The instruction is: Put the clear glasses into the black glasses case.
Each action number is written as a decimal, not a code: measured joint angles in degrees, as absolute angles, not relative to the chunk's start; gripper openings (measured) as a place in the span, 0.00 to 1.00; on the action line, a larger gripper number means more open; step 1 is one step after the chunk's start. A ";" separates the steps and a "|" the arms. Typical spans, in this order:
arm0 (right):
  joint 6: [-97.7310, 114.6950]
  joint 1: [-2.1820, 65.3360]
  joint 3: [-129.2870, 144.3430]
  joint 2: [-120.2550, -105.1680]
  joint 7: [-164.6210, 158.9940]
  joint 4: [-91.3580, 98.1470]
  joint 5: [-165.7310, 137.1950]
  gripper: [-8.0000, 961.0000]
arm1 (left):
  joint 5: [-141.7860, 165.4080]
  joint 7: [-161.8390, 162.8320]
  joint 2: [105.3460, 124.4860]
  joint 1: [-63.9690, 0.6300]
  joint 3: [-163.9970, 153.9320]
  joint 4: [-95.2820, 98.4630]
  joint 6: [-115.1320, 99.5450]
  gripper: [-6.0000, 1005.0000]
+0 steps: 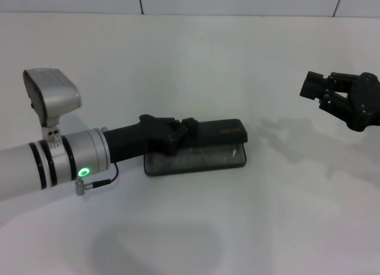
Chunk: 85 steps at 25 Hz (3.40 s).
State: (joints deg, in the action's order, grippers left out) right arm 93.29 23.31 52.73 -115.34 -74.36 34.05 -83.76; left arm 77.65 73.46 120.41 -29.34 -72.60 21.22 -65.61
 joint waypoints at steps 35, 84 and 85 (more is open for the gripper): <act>90.52 25.92 55.70 -115.39 -73.65 33.92 -85.88 0.21 | 72.76 70.20 120.20 -29.41 -77.02 23.89 -70.51 0.11; 89.27 26.85 55.71 -115.44 -73.65 33.42 -85.87 0.21 | 70.98 68.86 120.13 -29.30 -82.14 25.68 -77.13 0.14; 89.34 26.85 55.72 -115.41 -73.65 33.42 -85.87 0.21 | 70.78 68.88 120.00 -28.33 -82.08 28.71 -78.87 0.14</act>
State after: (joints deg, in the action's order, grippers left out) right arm 89.34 26.85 55.72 -115.41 -73.66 33.42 -85.87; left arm 70.78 68.88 120.00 -28.33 -82.08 28.71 -78.87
